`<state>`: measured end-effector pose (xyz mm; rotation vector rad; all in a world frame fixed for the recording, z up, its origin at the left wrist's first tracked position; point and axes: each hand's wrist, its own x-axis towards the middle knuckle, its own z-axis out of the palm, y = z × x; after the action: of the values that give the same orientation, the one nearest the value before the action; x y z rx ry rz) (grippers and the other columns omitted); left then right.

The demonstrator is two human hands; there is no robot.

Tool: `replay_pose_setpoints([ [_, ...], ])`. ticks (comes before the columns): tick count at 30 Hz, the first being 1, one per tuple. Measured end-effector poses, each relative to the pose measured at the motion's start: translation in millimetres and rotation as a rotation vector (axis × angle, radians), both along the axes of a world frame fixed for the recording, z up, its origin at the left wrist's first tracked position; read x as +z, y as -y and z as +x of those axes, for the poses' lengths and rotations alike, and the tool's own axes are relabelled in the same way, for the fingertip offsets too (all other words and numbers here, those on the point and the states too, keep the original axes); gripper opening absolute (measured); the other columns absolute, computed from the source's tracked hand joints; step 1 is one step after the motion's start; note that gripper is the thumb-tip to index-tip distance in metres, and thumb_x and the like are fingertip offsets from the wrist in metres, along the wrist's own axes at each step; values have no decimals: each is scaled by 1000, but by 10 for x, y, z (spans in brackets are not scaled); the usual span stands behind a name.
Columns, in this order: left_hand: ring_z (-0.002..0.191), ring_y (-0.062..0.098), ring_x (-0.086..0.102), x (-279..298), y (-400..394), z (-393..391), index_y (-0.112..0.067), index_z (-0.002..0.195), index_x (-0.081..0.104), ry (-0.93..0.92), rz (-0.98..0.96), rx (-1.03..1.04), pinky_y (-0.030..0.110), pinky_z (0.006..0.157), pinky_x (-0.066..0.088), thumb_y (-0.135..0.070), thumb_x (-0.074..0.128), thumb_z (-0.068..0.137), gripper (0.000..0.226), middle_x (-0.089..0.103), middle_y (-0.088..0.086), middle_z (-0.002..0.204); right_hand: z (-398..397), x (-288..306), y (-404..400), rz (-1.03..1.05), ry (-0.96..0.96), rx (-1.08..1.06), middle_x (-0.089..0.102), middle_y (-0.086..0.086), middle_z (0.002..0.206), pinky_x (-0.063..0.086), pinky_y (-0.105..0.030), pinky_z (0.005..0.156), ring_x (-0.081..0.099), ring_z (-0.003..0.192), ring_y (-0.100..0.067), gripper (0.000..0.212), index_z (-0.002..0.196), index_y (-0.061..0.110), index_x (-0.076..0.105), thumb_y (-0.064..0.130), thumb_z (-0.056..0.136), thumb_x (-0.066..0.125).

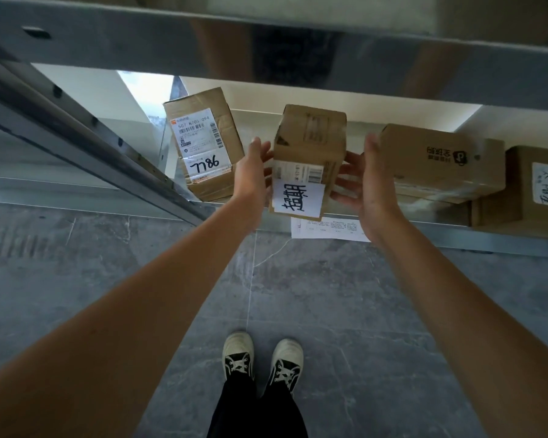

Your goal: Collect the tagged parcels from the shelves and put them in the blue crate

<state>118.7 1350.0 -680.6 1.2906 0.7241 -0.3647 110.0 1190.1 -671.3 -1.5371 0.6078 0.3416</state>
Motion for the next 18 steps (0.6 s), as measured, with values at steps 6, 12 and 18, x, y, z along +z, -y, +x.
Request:
replay_pose_setpoints([
  [6, 102, 23, 64, -108, -62, -129, -14, 113, 64, -8, 46, -12, 34, 90, 49, -43, 25, 103, 50, 69, 8, 112, -80, -39, -9, -25, -43, -3, 76, 1, 96, 52, -36, 90, 70, 94, -19, 54, 101, 22, 70, 61, 98, 32],
  [12, 105, 19, 61, -79, -49, -196, -24, 100, 65, -39, 33, -40, 40, 101, 43, -42, 28, 103, 41, 69, 2, 111, -164, -114, -34, 34, -71, -66, 75, -3, 92, 55, -32, 72, 72, 86, -20, 48, 105, 20, 68, 57, 98, 38],
  [18, 68, 11, 62, 20, -149, -165, -24, 95, 67, -89, 14, -185, 26, 66, 40, -41, 32, 102, 39, 68, -1, 76, -281, -78, 33, 92, -178, -33, 71, -18, 97, 61, -39, 66, 75, 76, -30, 75, 134, 21, 51, 77, 88, 29],
])
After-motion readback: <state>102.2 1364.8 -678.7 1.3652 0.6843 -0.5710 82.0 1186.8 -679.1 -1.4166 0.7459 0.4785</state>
